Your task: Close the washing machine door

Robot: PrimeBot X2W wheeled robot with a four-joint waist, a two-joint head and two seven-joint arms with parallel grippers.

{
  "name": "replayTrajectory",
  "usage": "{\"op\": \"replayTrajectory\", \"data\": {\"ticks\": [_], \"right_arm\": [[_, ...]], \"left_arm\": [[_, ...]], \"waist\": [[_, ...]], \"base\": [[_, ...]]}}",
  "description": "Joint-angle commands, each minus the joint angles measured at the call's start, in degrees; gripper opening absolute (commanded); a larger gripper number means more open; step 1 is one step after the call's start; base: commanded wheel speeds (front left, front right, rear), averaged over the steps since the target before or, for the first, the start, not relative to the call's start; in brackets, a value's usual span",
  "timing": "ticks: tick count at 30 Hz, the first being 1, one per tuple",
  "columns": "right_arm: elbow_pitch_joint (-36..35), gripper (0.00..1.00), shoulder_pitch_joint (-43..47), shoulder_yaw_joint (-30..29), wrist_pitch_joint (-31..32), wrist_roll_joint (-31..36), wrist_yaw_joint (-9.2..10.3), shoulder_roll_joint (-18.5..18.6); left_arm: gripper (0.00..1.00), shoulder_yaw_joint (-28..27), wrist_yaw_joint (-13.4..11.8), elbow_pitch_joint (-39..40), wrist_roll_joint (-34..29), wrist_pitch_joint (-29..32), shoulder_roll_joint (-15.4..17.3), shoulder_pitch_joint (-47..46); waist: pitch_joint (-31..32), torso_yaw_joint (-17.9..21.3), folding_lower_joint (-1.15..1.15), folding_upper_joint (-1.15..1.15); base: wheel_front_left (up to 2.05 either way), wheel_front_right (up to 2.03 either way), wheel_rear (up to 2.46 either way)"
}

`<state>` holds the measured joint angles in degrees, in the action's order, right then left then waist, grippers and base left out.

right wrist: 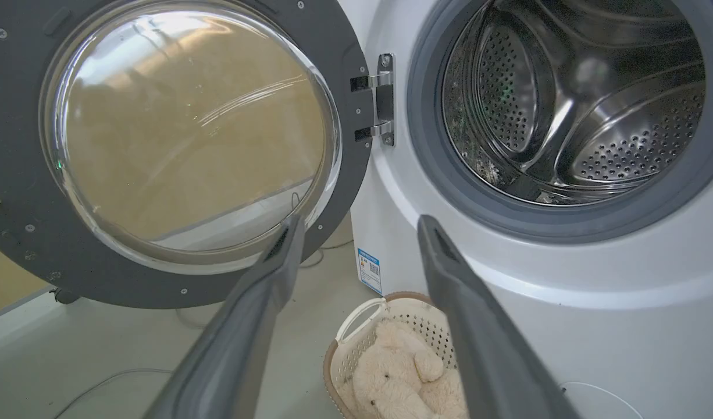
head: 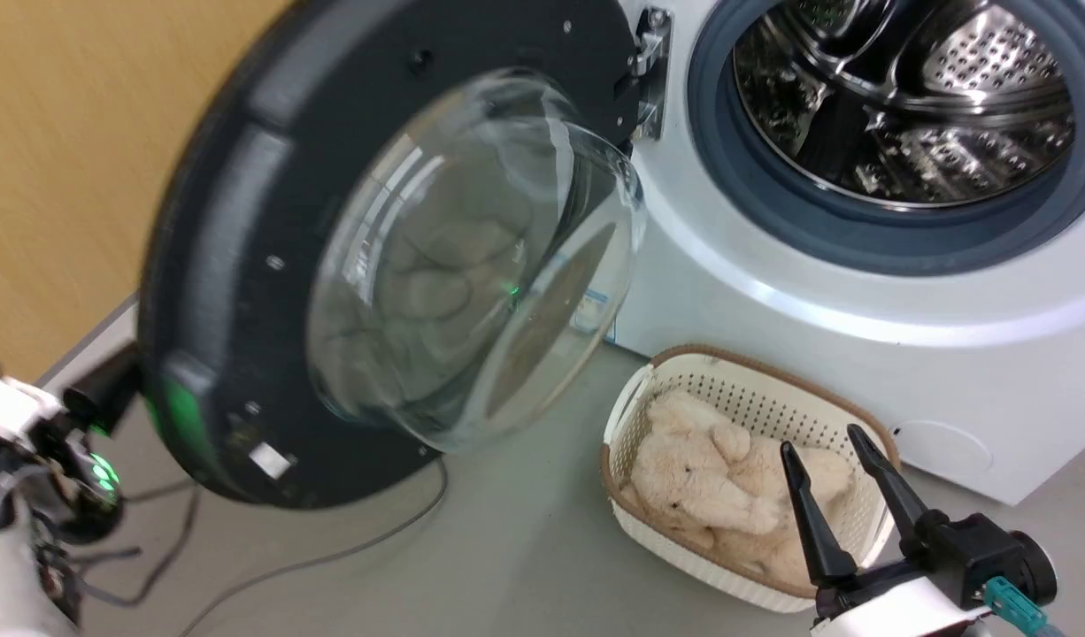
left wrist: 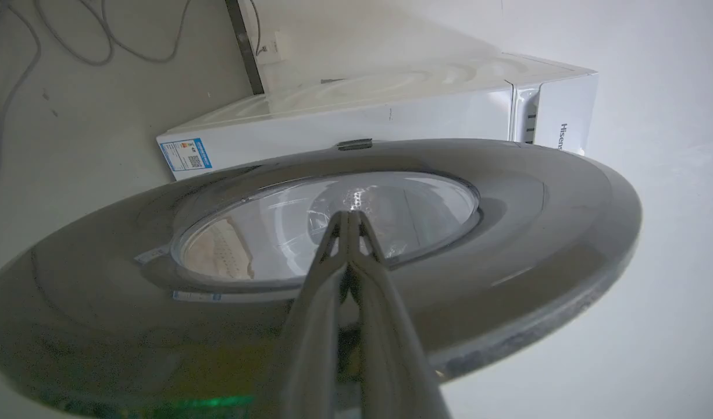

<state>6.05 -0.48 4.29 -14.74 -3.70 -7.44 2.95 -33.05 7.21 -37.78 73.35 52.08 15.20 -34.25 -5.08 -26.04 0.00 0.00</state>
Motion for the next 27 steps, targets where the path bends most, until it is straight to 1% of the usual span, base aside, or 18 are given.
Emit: {"op": "replayTrajectory", "data": {"ticks": [1,4,5,7,11,15,19,22,24,27], "right_arm": [[0.25,1.0,0.57,-0.29,-0.26,-0.56,-0.05,-0.07],[0.46,1.0,1.1,-0.65,-0.26,-1.26,-0.05,-0.07],[0.61,1.0,1.42,-0.97,-0.26,-1.63,-0.05,-0.07],[0.69,1.0,1.79,-1.27,-0.26,-1.94,-0.05,-0.07],[0.82,1.0,2.8,-1.69,-0.26,-2.26,-0.05,-0.07],[0.8,1.0,3.52,-1.84,-0.26,-2.03,-0.05,-0.07],[0.65,1.0,3.43,-2.15,-0.26,-1.46,-0.05,-0.07],[0.57,1.0,3.19,-2.19,-0.26,-1.15,-0.05,-0.07],[0.54,1.0,3.1,-2.19,-0.26,-0.95,-0.05,-0.07],[0.42,1.0,2.78,-2.06,-0.26,-0.72,-0.05,-0.07]], "left_arm": [[0.0,1.02,0.24,1.52,0.46,2.21,-1.51,2.3],[0.0,2.17,-0.23,5.29,1.77,6.77,-3.49,5.65],[0.0,2.89,-0.96,8.38,2.56,9.55,-4.93,8.22],[0.0,3.65,-1.84,11.9,3.17,11.85,-6.59,10.96],[0.0,5.8,-3.87,19.72,3.99,15.19,-9.89,16.85],[0.0,8.58,-6.3,26.85,5.73,16.55,-11.75,22.15],[0.0,13.15,-8.37,32.02,9.33,15.55,-12.26,26.21],[0.0,18.35,-9.41,34.32,14.42,11.86,-12.29,28.62],[0.0,22.0,-9.61,35.52,17.05,9.01,-12.3,29.89],[0.0,26.87,-8.89,36.7,19.79,5.27,-12.31,31.39]], "waist": [[1.09,0.25,0.0,0.0],[2.35,0.9,0.0,0.0],[3.19,1.51,0.0,0.0],[4.01,2.21,0.0,0.0],[5.58,3.91,0.0,0.0],[6.1,6.07,0.0,0.0],[5.73,9.04,0.0,0.0],[5.15,11.76,0.0,0.0],[4.7,13.62,0.0,0.0],[3.85,17.06,0.0,0.0]], "base": [[0.0,0.0,0.0],[0.0,0.0,0.0],[0.0,0.0,0.0],[0.0,0.0,0.0],[0.0,0.0,0.0],[0.0,0.0,0.0],[0.0,0.0,0.0],[0.0,0.0,0.0],[0.0,0.0,0.0],[0.0,0.0,0.0]]}}
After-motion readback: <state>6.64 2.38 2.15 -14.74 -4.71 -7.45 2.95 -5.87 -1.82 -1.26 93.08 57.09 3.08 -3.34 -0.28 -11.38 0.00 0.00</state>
